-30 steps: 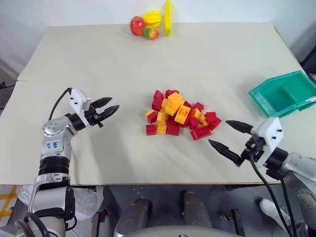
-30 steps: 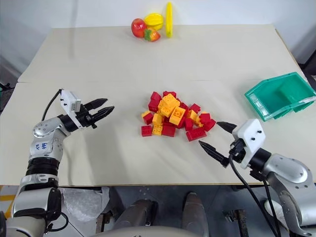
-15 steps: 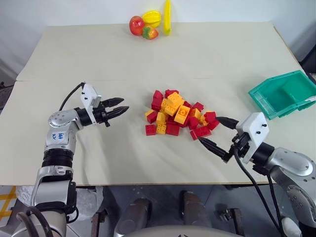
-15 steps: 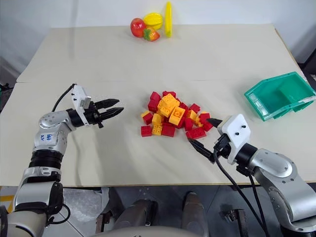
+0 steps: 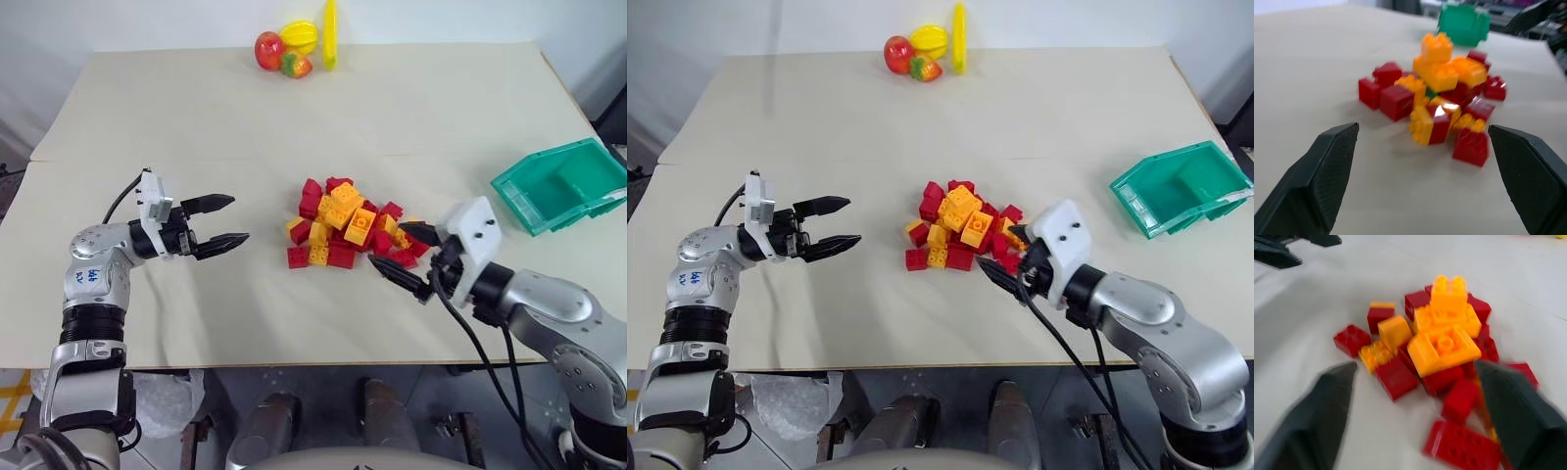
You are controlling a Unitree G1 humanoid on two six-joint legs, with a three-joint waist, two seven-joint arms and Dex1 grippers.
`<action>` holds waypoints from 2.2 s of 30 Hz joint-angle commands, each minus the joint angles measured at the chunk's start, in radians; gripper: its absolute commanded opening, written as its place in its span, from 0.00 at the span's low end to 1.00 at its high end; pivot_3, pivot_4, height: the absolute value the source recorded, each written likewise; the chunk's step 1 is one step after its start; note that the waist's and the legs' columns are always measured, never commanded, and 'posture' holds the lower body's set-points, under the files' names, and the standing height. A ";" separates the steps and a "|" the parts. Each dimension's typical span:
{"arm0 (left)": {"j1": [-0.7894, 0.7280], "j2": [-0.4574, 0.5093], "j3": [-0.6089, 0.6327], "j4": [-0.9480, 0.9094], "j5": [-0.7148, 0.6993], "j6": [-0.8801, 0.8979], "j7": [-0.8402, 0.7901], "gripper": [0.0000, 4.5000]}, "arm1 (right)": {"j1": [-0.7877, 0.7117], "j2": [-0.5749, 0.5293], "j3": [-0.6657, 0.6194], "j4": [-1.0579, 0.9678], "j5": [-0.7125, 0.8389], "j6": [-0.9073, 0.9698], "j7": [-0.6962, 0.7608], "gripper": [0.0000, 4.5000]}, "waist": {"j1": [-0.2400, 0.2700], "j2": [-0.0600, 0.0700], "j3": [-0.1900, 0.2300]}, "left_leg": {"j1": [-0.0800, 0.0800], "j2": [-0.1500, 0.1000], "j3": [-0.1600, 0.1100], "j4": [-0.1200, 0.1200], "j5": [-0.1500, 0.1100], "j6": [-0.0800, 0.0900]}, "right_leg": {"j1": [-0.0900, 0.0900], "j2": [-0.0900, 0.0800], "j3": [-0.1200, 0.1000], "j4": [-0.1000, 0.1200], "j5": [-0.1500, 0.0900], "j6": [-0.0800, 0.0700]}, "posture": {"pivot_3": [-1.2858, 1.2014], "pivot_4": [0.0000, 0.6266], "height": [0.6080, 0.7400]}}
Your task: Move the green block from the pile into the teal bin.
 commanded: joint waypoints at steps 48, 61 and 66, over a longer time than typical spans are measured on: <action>-0.039 -0.046 -0.003 0.052 -0.045 -0.168 -0.194 1.00 | 0.015 -0.208 -0.205 0.237 -0.228 -0.148 0.416 0.05 | -0.041 0.000 0.000 | -0.001 0.009 0.015 0.001 -0.004 0.000 | -0.006 0.012 0.012 0.000 0.007 -0.001 | 0.52 0.24 1.00; -0.069 -0.052 -0.013 0.086 -0.043 -0.173 -0.207 1.00 | 0.200 -0.448 -0.436 0.284 -0.129 -0.212 0.663 0.94 | -0.010 0.000 0.001 | 0.000 0.012 0.020 0.006 -0.005 0.000 | -0.003 0.014 0.013 -0.008 0.011 -0.002 | 0.52 0.24 1.00; -0.066 -0.052 -0.013 0.083 -0.042 -0.173 -0.202 1.00 | 0.025 -0.420 -0.245 0.282 -0.146 -0.187 0.580 1.00 | -0.012 0.000 0.001 | 0.000 0.013 0.020 0.006 -0.005 0.000 | -0.003 0.015 0.014 -0.009 0.012 -0.002 | 0.52 0.24 1.00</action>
